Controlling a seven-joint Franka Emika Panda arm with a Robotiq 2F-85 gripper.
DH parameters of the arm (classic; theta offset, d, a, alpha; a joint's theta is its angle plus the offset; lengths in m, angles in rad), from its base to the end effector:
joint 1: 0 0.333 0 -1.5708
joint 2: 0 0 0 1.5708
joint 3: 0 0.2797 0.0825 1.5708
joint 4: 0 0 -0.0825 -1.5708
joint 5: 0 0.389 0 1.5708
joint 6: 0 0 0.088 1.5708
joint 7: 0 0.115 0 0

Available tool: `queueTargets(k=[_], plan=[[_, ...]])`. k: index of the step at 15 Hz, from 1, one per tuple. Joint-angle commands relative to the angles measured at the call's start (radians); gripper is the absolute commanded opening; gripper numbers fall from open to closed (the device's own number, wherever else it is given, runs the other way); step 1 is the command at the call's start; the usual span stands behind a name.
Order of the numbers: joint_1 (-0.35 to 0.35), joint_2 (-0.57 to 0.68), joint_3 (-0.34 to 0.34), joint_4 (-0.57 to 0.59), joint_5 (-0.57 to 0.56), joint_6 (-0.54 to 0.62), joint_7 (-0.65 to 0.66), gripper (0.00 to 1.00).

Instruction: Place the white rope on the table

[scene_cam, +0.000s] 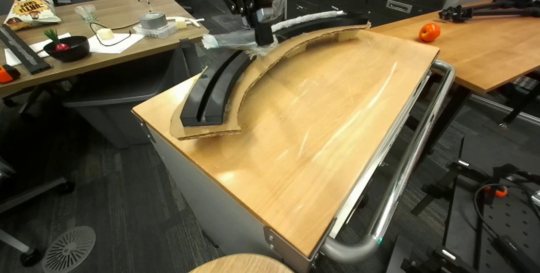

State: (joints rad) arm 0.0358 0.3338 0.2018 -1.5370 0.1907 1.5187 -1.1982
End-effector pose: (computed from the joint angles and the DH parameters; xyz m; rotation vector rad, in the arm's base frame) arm 0.5891 0.1545 0.4030 -2.0862 -1.7805 0.2598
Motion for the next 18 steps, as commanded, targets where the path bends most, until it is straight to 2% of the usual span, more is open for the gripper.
queueTargets(k=[1,3,4,7,13,16,18], plan=[[0.005,-0.022,-0.024,-0.046,0.003,-0.011,0.025,0.02],[0.015,-0.036,-0.038,-0.084,-0.030,0.014,0.070,0.02],[0.024,-0.071,-0.046,-0.135,-0.061,0.109,0.103,0.02],[0.038,-0.115,-0.045,-0.206,-0.136,0.203,0.173,0.02],[0.035,-0.198,-0.036,-0.399,-0.177,0.347,0.108,0.02],[0.031,-0.262,-0.037,-0.569,-0.187,0.493,0.043,0.02],[0.035,-0.311,-0.038,-0.683,-0.171,0.659,0.049,0.02]])
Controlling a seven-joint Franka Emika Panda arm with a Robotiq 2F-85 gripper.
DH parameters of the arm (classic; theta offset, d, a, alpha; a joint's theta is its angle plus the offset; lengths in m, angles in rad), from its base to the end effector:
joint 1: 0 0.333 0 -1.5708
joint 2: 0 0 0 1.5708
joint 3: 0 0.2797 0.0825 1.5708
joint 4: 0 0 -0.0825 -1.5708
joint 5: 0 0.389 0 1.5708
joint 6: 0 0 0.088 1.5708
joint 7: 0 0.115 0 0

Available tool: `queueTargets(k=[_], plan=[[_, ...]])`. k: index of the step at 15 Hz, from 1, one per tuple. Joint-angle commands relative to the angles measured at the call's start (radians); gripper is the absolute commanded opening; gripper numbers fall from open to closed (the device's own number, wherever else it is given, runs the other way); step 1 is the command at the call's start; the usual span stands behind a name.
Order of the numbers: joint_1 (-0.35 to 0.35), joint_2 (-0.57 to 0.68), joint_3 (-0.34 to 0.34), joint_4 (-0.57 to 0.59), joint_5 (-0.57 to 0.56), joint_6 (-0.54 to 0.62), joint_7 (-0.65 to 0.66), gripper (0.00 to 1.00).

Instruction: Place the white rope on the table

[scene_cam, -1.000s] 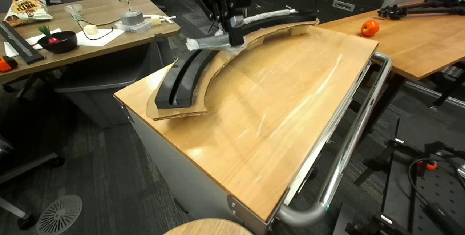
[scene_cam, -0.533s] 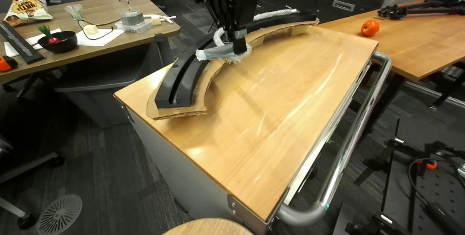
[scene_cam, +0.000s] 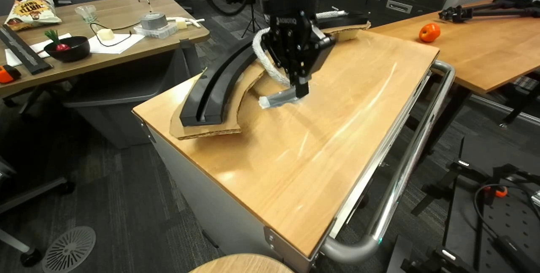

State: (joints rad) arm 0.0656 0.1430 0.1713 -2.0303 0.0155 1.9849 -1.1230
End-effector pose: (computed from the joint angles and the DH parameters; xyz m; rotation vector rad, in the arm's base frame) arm 0.5381 0.1305 0.3173 -2.3540 -1.8898 0.2303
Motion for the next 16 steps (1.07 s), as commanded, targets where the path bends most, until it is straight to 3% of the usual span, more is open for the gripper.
queueTargets(k=[1,5,6,8,11,16], plan=[[0.009,-0.149,-0.005,-0.243,0.016,0.271,-0.022,0.02],[0.032,-0.264,0.000,-0.470,0.091,0.579,-0.041,0.03],[0.045,-0.299,0.000,-0.516,0.112,0.634,-0.055,0.34],[0.081,-0.370,-0.009,-0.575,0.120,0.665,-0.104,0.41],[0.118,-0.494,-0.020,-0.558,0.005,0.545,-0.131,0.66],[0.135,-0.532,-0.025,-0.296,-0.177,0.217,-0.174,1.00]])
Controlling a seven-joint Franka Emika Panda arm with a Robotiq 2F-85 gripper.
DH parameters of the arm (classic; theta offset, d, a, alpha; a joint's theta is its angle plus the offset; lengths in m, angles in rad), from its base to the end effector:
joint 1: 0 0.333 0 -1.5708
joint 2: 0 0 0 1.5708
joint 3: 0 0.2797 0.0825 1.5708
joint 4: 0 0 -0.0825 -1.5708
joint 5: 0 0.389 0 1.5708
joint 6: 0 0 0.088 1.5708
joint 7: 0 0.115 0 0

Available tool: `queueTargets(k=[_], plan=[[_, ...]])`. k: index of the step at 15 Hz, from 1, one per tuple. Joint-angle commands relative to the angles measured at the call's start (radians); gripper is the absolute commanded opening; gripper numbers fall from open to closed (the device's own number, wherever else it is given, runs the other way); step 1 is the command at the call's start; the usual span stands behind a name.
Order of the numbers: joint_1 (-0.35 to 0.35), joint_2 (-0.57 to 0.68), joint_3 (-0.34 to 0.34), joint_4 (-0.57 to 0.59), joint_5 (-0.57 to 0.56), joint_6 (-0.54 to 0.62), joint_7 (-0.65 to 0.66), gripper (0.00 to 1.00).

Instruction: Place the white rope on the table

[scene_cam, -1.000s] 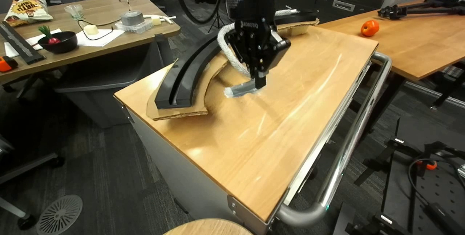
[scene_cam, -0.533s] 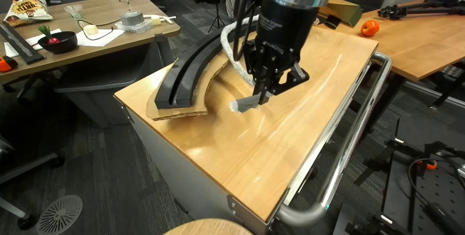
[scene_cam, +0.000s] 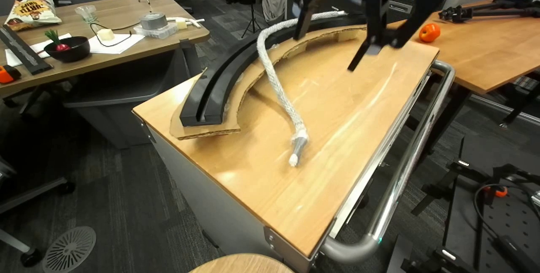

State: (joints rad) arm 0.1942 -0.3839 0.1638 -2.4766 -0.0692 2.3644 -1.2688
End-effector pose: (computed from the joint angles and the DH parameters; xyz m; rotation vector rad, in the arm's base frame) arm 0.4372 0.1615 0.4115 1.9556 2.1515 0.2729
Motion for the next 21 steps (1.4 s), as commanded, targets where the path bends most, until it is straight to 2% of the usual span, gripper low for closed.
queueTargets(k=[1,3,7,11,14,16,20,21], plan=[[0.027,-0.015,-0.025,0.048,-0.051,-0.067,0.008,0.85],[0.025,-0.024,-0.026,0.119,-0.080,-0.143,-0.001,1.00],[0.022,-0.010,-0.029,0.130,-0.085,-0.150,-0.008,1.00],[0.048,0.062,-0.047,0.239,-0.094,-0.173,-0.185,1.00],[-0.012,0.145,-0.078,0.388,-0.155,-0.187,-0.228,1.00],[-0.065,0.196,-0.094,0.469,-0.215,-0.185,-0.165,1.00],[-0.153,0.370,-0.126,0.693,-0.344,-0.271,-0.093,1.00],[-0.134,0.260,-0.128,0.546,-0.289,-0.208,-0.150,1.00]])
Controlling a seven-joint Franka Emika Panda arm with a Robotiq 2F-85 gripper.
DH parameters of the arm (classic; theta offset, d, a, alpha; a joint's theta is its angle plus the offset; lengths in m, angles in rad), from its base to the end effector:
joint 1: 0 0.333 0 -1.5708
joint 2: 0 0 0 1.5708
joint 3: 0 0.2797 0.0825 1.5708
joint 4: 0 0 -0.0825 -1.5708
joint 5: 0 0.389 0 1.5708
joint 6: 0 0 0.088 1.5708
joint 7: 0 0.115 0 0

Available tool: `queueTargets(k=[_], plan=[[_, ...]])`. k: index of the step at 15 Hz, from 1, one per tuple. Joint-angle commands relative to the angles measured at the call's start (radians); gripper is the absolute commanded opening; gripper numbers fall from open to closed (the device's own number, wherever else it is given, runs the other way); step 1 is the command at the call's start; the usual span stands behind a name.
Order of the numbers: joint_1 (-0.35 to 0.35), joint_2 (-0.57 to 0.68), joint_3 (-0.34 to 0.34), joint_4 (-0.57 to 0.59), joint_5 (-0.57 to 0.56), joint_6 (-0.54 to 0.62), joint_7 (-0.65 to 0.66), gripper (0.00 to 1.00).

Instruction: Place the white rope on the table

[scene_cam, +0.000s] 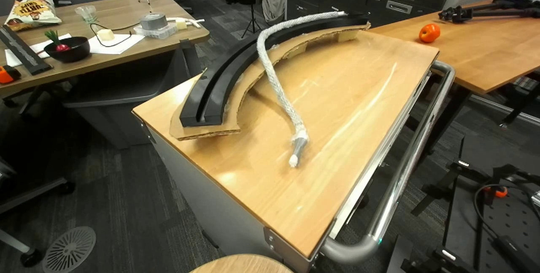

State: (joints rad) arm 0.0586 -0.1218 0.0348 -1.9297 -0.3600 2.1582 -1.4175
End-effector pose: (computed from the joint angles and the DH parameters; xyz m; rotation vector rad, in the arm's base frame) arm 0.5672 0.0372 0.5346 1.7979 1.9645 0.0904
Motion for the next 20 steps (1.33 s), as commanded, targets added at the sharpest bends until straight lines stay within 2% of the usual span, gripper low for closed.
queueTargets(k=[1,6,8,13,15,17,18,20], plan=[[-0.011,0.027,-0.004,0.028,-0.005,-0.007,0.001,1.00],[-0.003,0.032,0.001,0.013,0.003,0.005,-0.001,1.00],[-0.020,0.059,-0.027,0.026,0.071,0.013,-0.020,1.00],[-0.102,0.126,-0.120,0.046,0.353,-0.024,-0.091,1.00],[-0.132,0.158,-0.137,0.049,0.332,-0.003,-0.007,1.00],[-0.142,0.113,-0.136,-0.006,0.253,0.083,0.057,1.00],[-0.150,0.144,-0.136,0.013,0.292,0.033,-0.006,1.00],[-0.153,0.142,-0.137,0.011,0.273,0.059,0.024,1.00]])
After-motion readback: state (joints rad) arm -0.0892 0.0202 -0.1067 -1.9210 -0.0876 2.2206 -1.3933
